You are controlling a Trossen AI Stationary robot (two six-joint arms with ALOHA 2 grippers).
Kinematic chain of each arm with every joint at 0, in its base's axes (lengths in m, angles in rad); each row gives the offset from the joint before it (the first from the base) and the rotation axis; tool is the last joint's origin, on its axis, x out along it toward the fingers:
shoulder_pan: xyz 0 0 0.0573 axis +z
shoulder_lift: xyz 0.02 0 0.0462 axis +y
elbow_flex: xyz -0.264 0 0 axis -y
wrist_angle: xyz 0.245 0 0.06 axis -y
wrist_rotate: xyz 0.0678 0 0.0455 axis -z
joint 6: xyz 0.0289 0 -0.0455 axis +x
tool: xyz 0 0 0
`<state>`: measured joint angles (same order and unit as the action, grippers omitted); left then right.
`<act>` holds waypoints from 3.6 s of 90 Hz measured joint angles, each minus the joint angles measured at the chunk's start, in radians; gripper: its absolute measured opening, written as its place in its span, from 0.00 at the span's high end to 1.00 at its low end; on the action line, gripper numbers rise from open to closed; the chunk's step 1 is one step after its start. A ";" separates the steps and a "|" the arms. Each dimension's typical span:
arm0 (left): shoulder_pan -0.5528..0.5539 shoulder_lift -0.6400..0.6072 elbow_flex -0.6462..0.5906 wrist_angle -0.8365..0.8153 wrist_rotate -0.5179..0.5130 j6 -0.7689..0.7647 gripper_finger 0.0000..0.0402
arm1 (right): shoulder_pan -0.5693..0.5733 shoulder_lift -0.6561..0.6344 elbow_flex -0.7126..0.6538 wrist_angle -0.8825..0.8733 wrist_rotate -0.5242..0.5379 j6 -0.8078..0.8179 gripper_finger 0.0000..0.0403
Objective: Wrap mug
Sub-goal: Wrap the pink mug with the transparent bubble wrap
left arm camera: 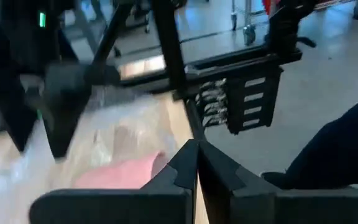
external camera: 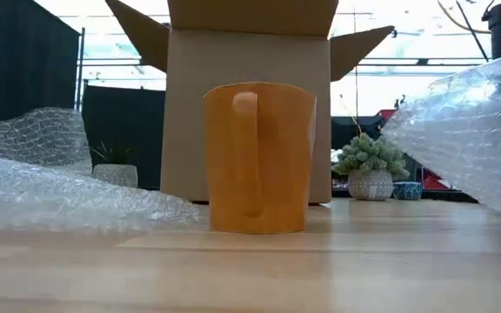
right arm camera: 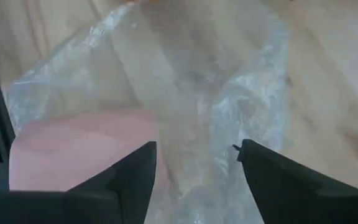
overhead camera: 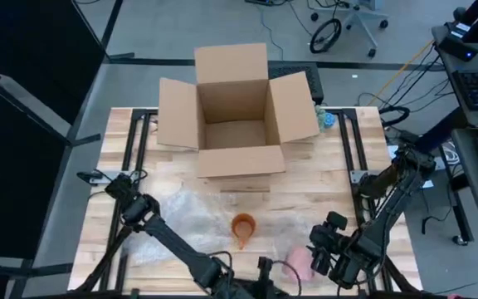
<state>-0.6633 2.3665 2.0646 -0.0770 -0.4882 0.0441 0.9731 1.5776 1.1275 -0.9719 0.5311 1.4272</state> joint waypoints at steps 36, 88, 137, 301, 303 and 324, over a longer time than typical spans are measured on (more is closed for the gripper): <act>0.069 0.027 -0.004 -0.054 0.167 0.023 0.74 | 0.013 0.003 -0.012 0.063 0.075 0.027 0.47; 0.109 0.124 -0.005 -0.031 0.008 0.171 0.62 | 0.013 0.040 -0.011 0.056 0.072 0.103 0.47; 0.151 0.141 -0.005 -0.038 0.018 0.072 0.62 | 0.013 0.113 -0.008 0.055 0.006 0.129 0.47; 0.080 0.067 0.083 -0.093 0.072 0.032 0.62 | 0.105 -0.080 -0.174 -0.080 -0.366 0.469 0.47; 0.082 0.067 0.077 -0.092 0.090 0.012 0.62 | 0.105 -0.075 -0.194 -0.051 -0.376 0.471 0.47; 0.096 0.071 0.028 -0.103 0.117 -0.040 0.62 | 0.109 -0.058 -0.356 0.206 -0.439 0.472 0.47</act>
<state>-0.5674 2.4371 2.0928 -0.1805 -0.3714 0.0040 1.0825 1.5192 0.7719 -0.7660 0.0917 1.8993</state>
